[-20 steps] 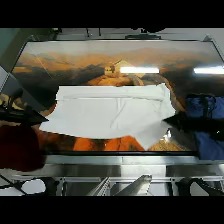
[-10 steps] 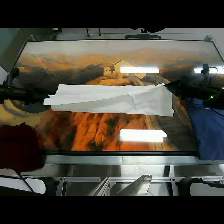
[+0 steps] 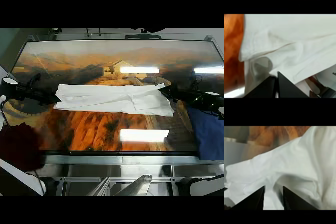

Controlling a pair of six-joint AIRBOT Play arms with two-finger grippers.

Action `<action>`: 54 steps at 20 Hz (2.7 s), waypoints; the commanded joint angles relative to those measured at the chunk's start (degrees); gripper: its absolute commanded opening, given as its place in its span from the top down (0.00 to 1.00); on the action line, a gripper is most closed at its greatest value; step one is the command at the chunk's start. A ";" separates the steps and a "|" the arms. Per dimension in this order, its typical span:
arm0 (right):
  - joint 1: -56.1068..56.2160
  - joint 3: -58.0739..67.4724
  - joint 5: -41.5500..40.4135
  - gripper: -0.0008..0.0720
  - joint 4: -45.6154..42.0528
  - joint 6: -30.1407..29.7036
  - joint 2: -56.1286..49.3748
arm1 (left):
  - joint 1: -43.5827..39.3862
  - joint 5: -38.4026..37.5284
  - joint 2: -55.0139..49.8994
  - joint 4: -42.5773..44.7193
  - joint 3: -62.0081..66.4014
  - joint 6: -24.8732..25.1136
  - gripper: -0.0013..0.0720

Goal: Fold the shirts.

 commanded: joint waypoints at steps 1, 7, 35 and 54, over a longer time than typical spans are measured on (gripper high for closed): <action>-2.19 1.20 1.66 0.60 -1.09 -2.25 -0.07 | 0.44 -1.99 -1.77 0.87 3.61 -0.28 0.69; -7.87 7.63 3.23 0.02 -24.11 11.69 1.57 | 4.26 -8.31 -1.62 0.76 19.15 -5.95 0.63; 6.03 17.51 13.22 0.96 -18.10 21.70 13.55 | -48.28 30.10 -6.19 0.83 13.09 -7.48 0.98; 51.43 48.57 -20.63 0.96 -21.59 29.29 -15.78 | -12.81 -0.52 18.12 0.28 11.30 -7.96 0.98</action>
